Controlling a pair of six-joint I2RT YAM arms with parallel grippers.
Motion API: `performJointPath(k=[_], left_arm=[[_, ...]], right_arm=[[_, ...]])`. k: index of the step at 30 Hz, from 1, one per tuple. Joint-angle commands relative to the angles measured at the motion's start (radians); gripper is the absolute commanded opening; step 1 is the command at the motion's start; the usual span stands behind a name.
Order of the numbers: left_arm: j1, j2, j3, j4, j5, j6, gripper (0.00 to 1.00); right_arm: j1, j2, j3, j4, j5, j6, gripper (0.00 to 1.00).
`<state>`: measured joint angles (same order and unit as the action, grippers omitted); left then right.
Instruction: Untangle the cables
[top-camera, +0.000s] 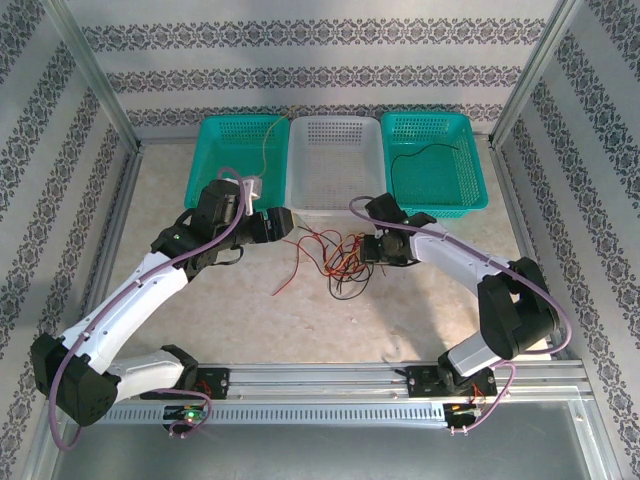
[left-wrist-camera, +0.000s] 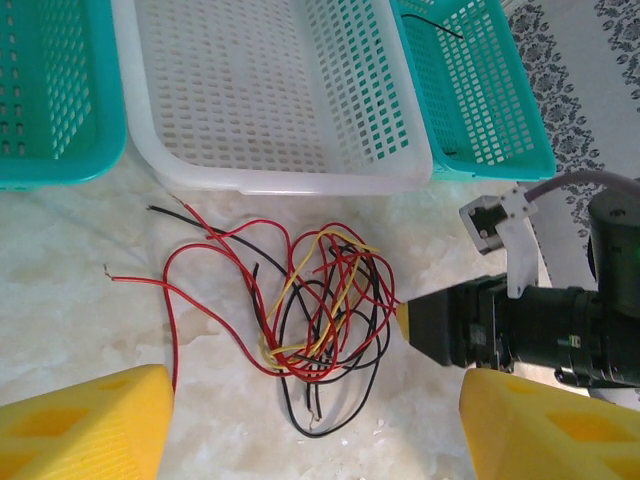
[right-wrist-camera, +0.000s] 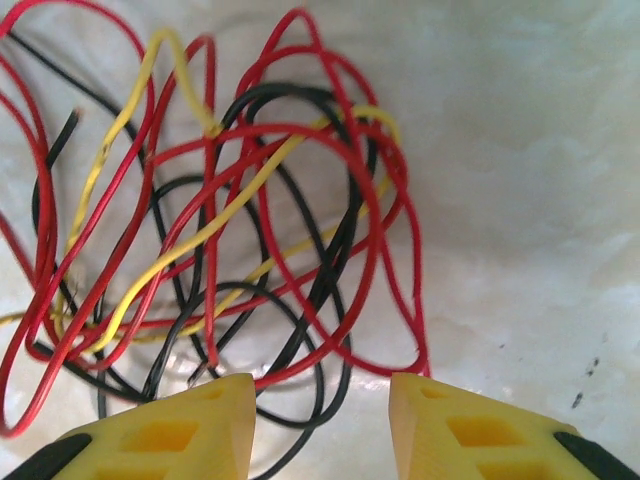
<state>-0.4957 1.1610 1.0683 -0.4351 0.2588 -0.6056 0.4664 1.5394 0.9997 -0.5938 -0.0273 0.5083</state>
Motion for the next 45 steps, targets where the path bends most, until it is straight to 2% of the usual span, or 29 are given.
performJointPath(k=[1,5,8,14,16,18,20,24,28,33,38,45], left_arm=[[0.006,0.008,0.018,-0.014,0.018,0.009,0.74],[0.005,0.012,0.023,-0.014,0.021,0.012,0.73],[0.006,0.009,0.019,-0.01,0.021,0.012,0.73],[0.006,0.016,0.019,-0.014,0.025,0.02,0.72],[0.005,0.017,0.018,-0.009,0.027,0.018,0.72],[0.006,0.016,0.016,-0.005,0.028,0.017,0.72],[0.006,0.018,0.014,0.001,0.035,0.017,0.72],[0.006,0.031,0.0,0.035,0.068,0.009,0.75],[0.001,0.047,-0.031,0.081,0.081,-0.013,0.84],[-0.027,0.06,-0.064,0.184,0.093,-0.042,0.9],[-0.055,0.096,-0.055,0.225,0.089,-0.052,0.9],[-0.056,0.056,-0.116,0.404,0.198,-0.095,0.81]], right_arm=[[-0.02,0.038,0.032,0.023,0.004,-0.035,0.39],[-0.043,0.077,0.036,0.043,0.009,-0.045,0.3],[-0.055,0.096,0.024,0.075,-0.004,-0.054,0.26],[-0.054,0.12,0.012,0.137,-0.056,-0.083,0.25],[-0.053,0.125,0.006,0.152,-0.072,-0.087,0.19],[-0.044,0.118,0.001,0.149,-0.076,-0.089,0.07],[-0.022,0.083,0.003,0.129,-0.06,-0.092,0.0],[0.054,-0.063,0.031,0.057,-0.029,-0.088,0.0],[0.144,-0.219,0.096,0.022,-0.065,-0.1,0.0],[0.242,-0.282,0.237,-0.038,-0.092,-0.127,0.0],[0.307,-0.269,0.371,-0.058,-0.078,-0.144,0.0],[0.327,-0.287,0.549,-0.048,-0.029,-0.137,0.0]])
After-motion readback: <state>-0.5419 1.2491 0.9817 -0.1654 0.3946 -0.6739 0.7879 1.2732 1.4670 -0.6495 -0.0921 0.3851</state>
